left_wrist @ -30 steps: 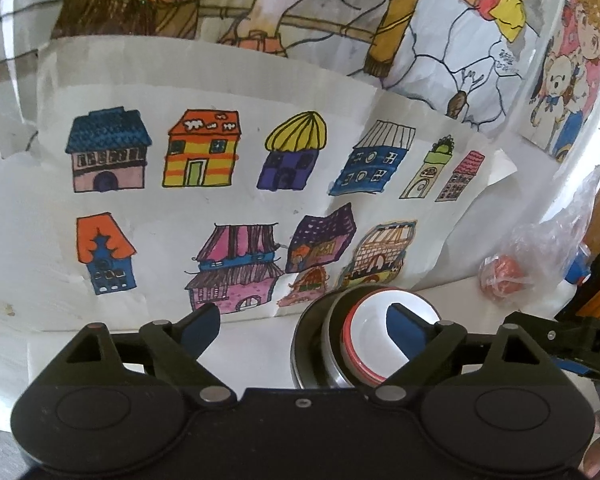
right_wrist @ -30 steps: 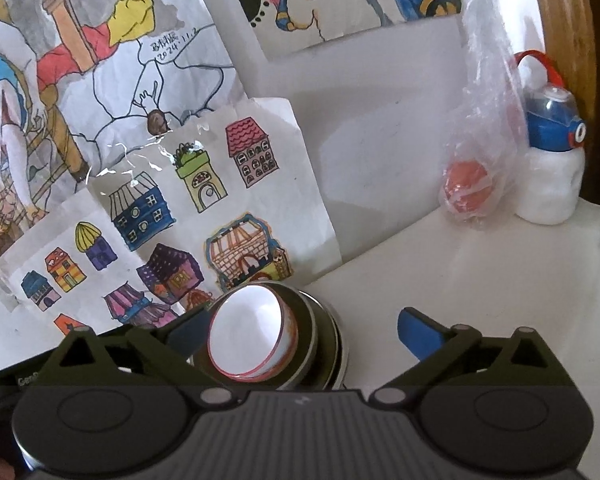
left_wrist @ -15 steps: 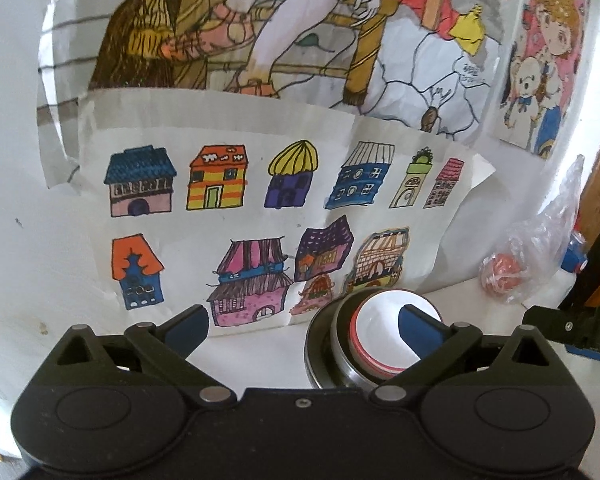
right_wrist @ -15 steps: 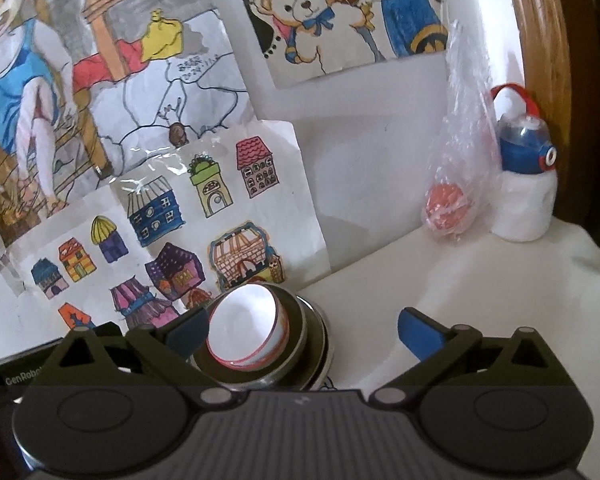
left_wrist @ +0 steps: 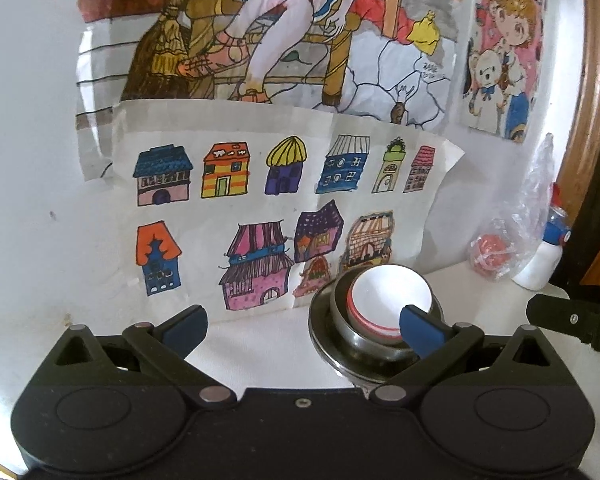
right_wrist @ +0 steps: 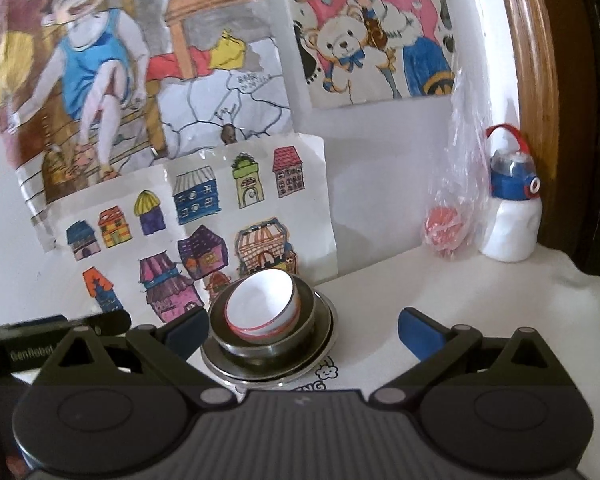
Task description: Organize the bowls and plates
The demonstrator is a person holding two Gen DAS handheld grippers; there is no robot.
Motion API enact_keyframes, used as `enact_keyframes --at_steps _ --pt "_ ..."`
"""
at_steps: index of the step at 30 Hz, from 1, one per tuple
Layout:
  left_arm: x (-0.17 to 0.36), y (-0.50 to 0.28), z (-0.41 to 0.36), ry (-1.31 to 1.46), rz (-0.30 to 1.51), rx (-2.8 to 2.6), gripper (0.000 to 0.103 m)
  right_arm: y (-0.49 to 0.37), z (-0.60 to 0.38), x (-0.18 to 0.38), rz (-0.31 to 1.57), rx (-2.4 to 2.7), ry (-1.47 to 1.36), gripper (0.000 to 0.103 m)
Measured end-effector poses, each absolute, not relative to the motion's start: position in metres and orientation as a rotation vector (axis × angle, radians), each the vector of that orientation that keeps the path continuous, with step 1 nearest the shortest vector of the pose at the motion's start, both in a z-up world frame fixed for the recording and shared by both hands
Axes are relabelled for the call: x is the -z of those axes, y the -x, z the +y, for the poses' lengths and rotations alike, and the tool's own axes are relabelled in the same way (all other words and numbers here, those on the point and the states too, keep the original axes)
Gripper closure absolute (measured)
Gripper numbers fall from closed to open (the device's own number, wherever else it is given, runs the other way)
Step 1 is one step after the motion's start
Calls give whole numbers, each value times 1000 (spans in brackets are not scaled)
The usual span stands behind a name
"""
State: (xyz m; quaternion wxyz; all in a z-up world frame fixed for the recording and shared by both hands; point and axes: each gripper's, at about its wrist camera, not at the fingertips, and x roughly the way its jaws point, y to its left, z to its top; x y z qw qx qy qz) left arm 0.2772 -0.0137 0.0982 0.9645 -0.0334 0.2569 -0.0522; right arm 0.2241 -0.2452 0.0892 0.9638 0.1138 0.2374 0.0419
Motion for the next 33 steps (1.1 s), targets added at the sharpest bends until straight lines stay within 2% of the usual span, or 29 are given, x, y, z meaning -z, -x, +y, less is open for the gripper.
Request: enact_keyframes --at_steps 17,33 --pt "-86 -193 -2 44 361 66 1 -131 -222 -78 311 -38 -138 0" --pt "-59 -111 8 56 315 87 1 -41 -193 -55 269 49 -88 0"
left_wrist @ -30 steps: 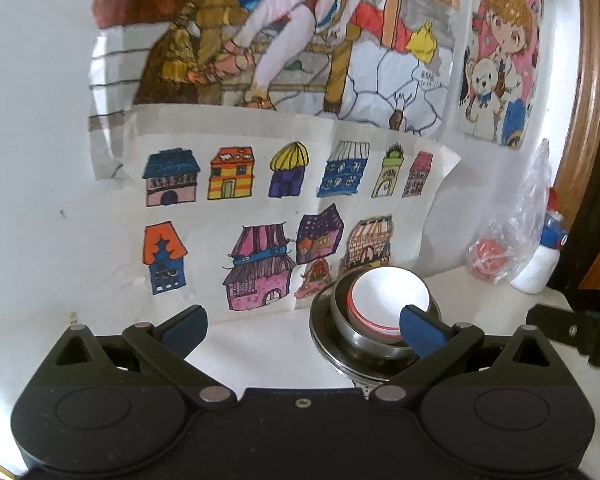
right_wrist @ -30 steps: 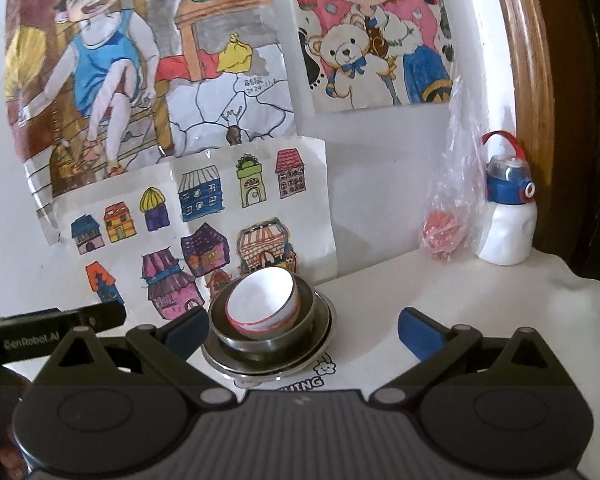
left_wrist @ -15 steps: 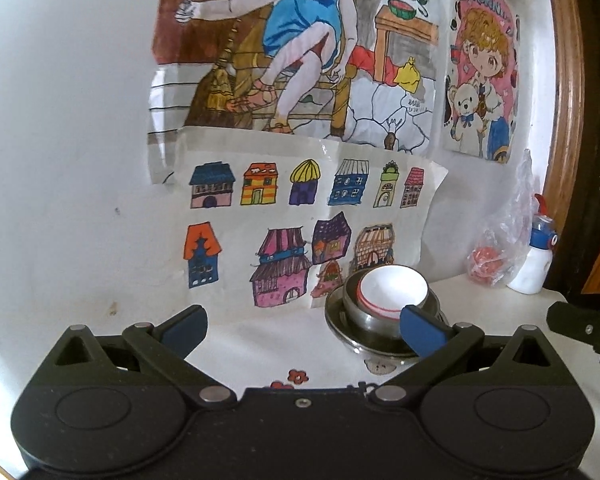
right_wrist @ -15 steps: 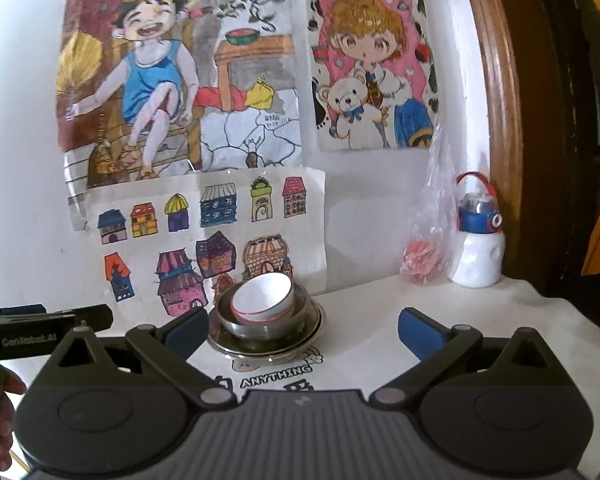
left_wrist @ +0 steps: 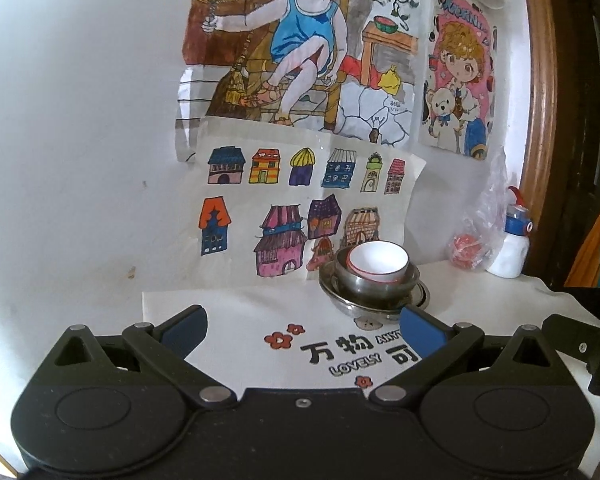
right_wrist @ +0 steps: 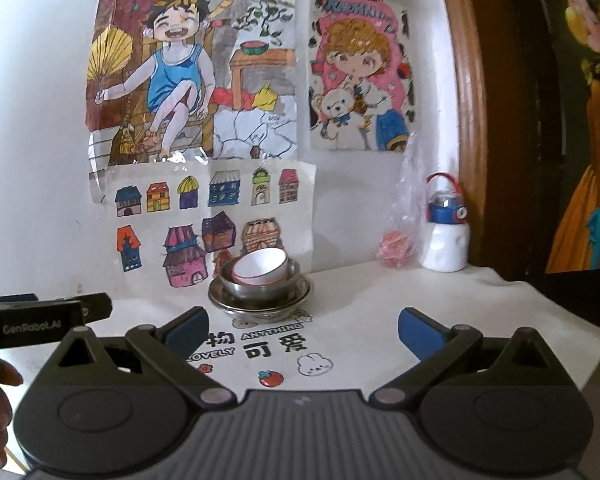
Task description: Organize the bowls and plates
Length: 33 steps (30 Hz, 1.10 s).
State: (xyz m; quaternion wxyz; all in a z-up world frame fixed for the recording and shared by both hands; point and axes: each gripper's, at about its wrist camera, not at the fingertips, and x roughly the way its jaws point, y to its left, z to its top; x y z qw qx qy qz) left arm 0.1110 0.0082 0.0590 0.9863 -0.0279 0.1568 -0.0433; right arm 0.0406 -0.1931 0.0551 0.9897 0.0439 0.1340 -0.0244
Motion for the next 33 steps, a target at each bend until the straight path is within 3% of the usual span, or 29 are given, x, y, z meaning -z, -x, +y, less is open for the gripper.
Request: enact_keyframes --at_steps 17,33 --pt "-37 -53 15 41 277 65 1 13 -181 -35 243 110 -86 0" --pt "-10 -45 20 42 280 48 1 22 -175 -17 226 197 -154 0"
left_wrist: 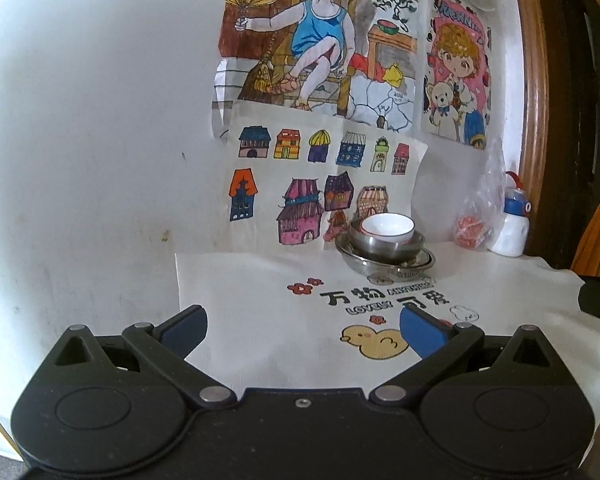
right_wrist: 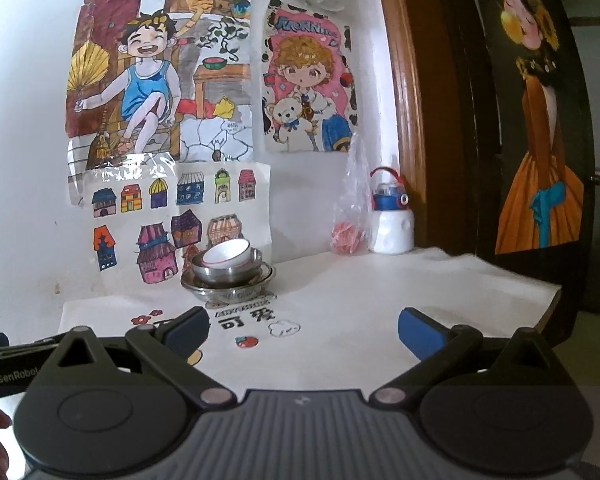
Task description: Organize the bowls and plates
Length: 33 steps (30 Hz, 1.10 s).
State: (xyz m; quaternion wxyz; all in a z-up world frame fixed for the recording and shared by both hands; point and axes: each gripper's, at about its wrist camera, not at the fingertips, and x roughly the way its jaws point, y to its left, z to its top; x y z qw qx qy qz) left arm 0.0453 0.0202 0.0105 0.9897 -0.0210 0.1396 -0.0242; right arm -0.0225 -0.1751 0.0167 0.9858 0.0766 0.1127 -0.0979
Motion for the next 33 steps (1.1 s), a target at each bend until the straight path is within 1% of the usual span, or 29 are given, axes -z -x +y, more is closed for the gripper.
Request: enact_keyframes --at_steps 9,33 --pt "-4 -39 23 24 275 31 1 22 -170 -3 276 183 -166 0" --pt "7 -37 25 11 294 38 1 23 -179 13 298 225 -218 0"
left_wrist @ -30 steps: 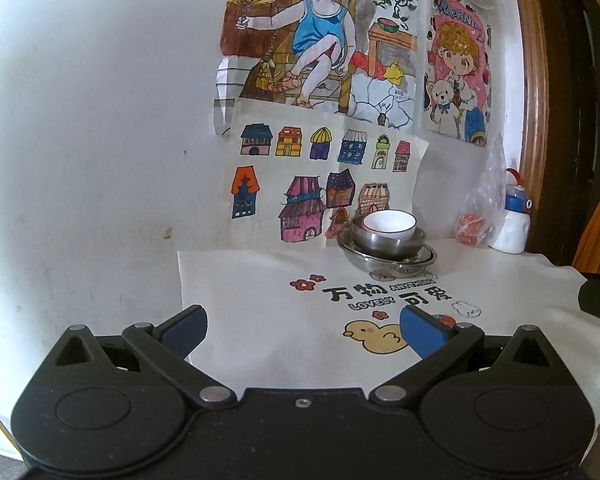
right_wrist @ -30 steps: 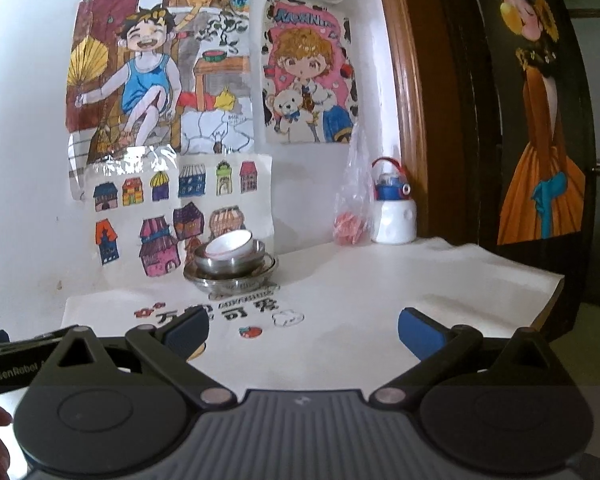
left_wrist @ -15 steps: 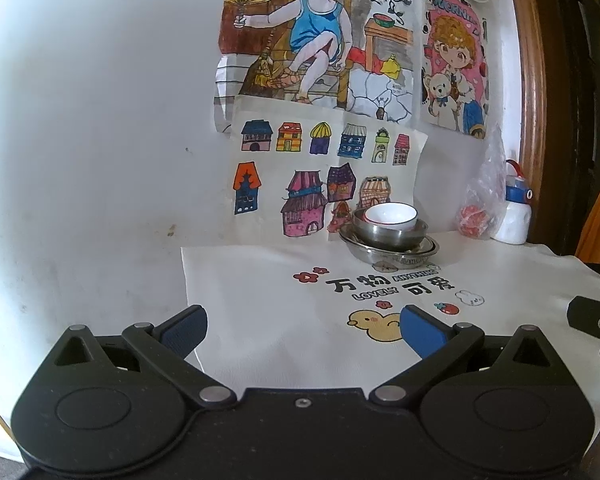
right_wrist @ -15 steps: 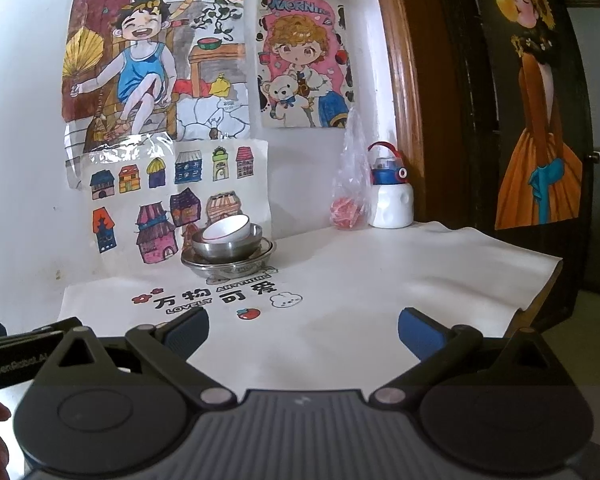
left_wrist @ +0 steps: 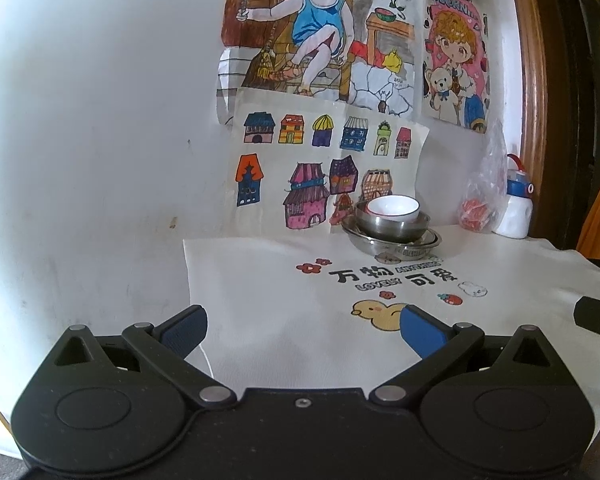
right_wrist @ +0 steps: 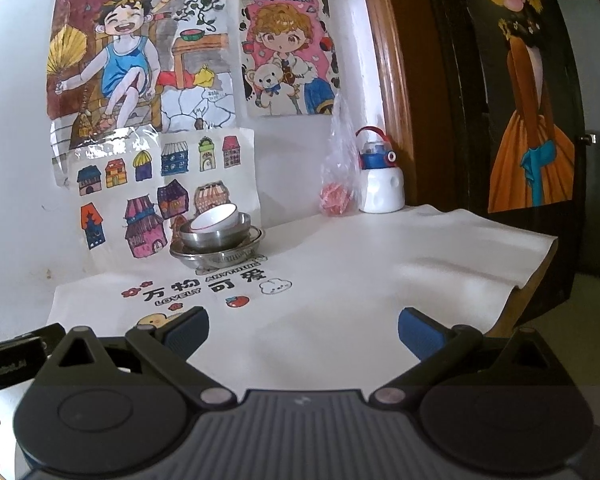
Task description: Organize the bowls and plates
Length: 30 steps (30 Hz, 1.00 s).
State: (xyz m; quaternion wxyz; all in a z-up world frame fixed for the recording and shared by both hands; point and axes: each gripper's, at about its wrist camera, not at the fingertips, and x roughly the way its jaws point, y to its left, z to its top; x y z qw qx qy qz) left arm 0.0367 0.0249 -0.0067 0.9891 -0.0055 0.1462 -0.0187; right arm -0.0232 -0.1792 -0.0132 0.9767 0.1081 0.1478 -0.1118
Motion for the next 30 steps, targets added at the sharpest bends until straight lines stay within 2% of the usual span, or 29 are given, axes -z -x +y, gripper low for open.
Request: enact_keyframes --at_steps 30 --pt "13 -35 29 11 303 37 1 23 -172 17 312 220 -202 0"
